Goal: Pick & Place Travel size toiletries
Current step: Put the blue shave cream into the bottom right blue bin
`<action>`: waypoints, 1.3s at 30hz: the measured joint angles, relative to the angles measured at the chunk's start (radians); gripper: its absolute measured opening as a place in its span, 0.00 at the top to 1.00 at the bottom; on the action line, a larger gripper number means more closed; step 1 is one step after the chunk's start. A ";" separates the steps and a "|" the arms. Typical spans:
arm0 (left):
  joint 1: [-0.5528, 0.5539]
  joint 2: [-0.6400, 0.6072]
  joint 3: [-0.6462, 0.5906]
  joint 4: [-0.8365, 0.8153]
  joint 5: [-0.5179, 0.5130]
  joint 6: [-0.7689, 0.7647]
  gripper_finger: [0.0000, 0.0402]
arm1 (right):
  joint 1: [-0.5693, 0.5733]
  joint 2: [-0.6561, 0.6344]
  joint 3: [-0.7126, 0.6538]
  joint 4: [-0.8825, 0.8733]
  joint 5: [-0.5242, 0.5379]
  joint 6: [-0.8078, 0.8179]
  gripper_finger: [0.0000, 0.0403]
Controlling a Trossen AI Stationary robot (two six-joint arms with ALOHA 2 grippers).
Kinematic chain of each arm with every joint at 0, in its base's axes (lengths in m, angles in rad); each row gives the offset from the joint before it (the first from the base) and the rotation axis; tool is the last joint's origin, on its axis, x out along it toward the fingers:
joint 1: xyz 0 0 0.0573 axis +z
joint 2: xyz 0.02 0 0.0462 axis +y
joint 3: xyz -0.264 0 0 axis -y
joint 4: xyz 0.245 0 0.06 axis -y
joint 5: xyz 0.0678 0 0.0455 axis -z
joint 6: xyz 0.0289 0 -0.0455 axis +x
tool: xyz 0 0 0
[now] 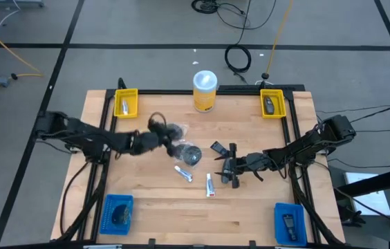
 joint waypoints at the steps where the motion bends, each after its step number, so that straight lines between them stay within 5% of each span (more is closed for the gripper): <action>1: -0.023 0.027 -0.014 0.052 -0.001 0.001 0.82 | 0.000 0.000 0.000 0.000 0.000 0.000 0.36; 12: -0.095 0.320 -0.022 0.372 -0.022 0.094 0.82 | -0.001 0.000 0.000 -0.007 0.000 0.003 0.36; 23: -0.077 0.349 -0.022 0.383 -0.022 0.079 0.82 | -0.004 0.000 0.000 -0.070 0.004 0.097 0.36; 26: -0.077 0.349 -0.022 0.382 -0.020 0.080 0.82 | -0.014 -0.011 0.004 -0.084 0.094 0.119 0.36; 29: -0.077 0.349 -0.022 0.382 -0.020 0.080 0.82 | -0.042 -0.072 0.049 -0.250 0.189 0.190 0.36; 35: -0.077 0.349 -0.022 0.384 -0.020 0.080 0.82 | -0.139 -0.136 0.204 -0.771 0.175 0.348 0.35; 39: -0.077 0.349 -0.022 0.382 -0.019 0.082 0.82 | -0.217 -0.080 0.264 -0.838 -0.009 0.356 0.28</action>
